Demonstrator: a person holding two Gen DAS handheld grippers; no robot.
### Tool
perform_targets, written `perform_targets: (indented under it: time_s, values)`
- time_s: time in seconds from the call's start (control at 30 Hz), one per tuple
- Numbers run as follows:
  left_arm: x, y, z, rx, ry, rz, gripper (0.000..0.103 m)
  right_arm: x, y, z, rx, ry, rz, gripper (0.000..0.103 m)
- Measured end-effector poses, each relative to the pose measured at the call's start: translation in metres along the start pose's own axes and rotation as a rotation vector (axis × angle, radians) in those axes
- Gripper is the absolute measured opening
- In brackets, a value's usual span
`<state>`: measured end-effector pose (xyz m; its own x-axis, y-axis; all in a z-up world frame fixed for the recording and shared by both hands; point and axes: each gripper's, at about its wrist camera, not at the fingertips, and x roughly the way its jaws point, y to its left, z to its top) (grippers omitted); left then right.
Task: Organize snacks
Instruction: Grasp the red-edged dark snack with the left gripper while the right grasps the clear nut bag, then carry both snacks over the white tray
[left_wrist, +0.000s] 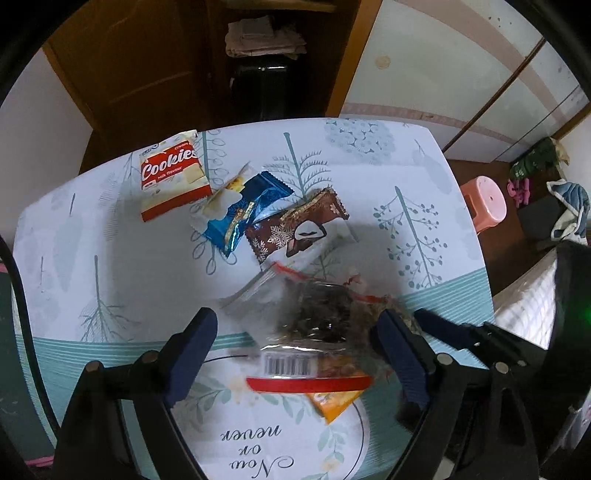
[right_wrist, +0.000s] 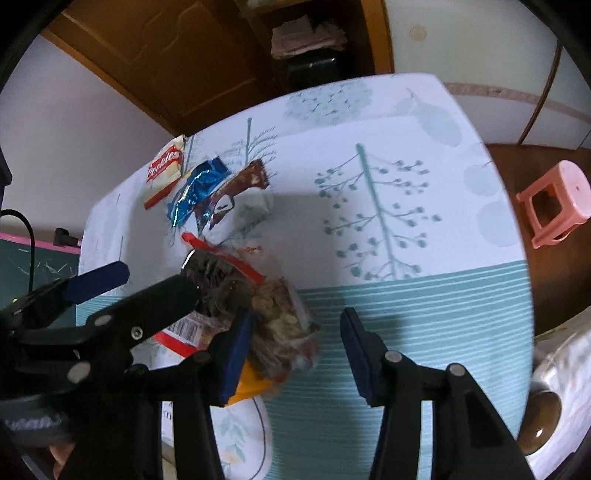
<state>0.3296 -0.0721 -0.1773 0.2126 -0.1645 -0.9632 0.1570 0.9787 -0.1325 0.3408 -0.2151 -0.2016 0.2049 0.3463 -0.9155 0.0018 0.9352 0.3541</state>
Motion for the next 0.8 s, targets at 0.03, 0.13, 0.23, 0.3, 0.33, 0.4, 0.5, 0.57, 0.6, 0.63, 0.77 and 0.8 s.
perform_targets:
  time_s: [0.03,0.13,0.23,0.3,0.33,0.4,0.5,0.57,0.6,0.63,0.77,0.8]
  values:
    - [0.001,0.0,0.0,-0.005,0.001,-0.008,0.089,0.003,0.002,-0.001,-0.009,0.006,0.002,0.05]
    - [0.006,-0.002,0.002,-0.005,0.003,-0.01,0.089,0.008,0.009,-0.006,-0.063,0.012,-0.007,0.043]
    - [0.013,-0.007,0.001,0.003,0.013,-0.002,0.089,0.004,0.007,-0.014,-0.061,0.009,0.012,0.04]
    - [0.017,-0.011,0.0,0.012,0.02,0.002,0.088,-0.003,0.002,-0.022,-0.054,-0.007,0.017,0.037]
    - [0.019,-0.013,0.001,0.016,0.022,0.006,0.088,-0.005,0.0,-0.026,-0.049,-0.009,0.013,0.037]
    - [0.024,-0.019,0.001,0.027,0.025,0.005,0.088,-0.006,-0.007,-0.032,-0.039,-0.012,0.008,0.037]
    - [0.031,-0.028,-0.001,0.05,0.041,0.003,0.088,-0.007,-0.015,-0.043,-0.018,-0.017,0.021,0.037]
    - [0.034,-0.034,-0.004,0.061,0.049,-0.003,0.088,-0.008,-0.018,-0.046,-0.006,-0.019,0.031,0.037]
    - [0.034,-0.037,-0.006,0.07,0.053,-0.007,0.088,-0.009,-0.02,-0.048,0.003,-0.018,0.036,0.037]
    - [0.033,-0.038,-0.008,0.078,0.055,-0.01,0.088,-0.01,-0.023,-0.049,0.018,-0.016,0.042,0.037]
    - [0.031,-0.041,-0.015,0.095,0.077,-0.032,0.088,-0.014,-0.031,-0.054,0.035,-0.015,0.049,0.036]
    - [0.031,-0.041,-0.018,0.094,0.091,-0.04,0.088,-0.015,-0.033,-0.056,0.045,-0.015,0.054,0.036]
